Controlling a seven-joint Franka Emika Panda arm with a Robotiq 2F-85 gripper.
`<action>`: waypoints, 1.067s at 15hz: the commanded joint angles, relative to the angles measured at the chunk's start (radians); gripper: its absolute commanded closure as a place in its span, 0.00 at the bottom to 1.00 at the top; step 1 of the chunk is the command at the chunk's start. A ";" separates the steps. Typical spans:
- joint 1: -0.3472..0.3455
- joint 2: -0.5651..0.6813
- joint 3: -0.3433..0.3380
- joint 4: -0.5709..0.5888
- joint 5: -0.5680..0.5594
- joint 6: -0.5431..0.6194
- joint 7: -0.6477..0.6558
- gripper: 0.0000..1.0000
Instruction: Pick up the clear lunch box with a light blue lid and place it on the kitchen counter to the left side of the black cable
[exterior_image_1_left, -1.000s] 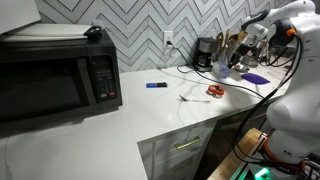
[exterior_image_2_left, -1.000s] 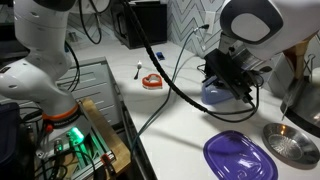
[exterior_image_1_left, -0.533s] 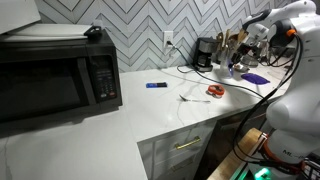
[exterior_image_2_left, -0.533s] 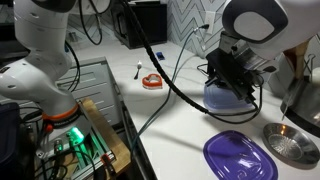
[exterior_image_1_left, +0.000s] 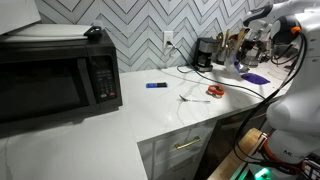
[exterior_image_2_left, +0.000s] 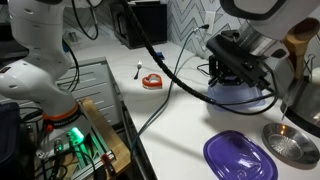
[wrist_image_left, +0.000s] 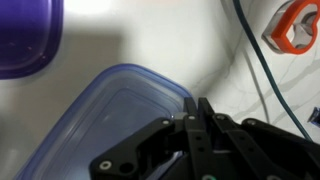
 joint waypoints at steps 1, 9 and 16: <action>0.069 -0.146 -0.024 -0.150 -0.153 0.105 0.015 0.98; 0.284 -0.412 -0.032 -0.461 -0.584 0.214 0.148 0.98; 0.428 -0.538 -0.004 -0.638 -0.735 0.169 0.315 0.98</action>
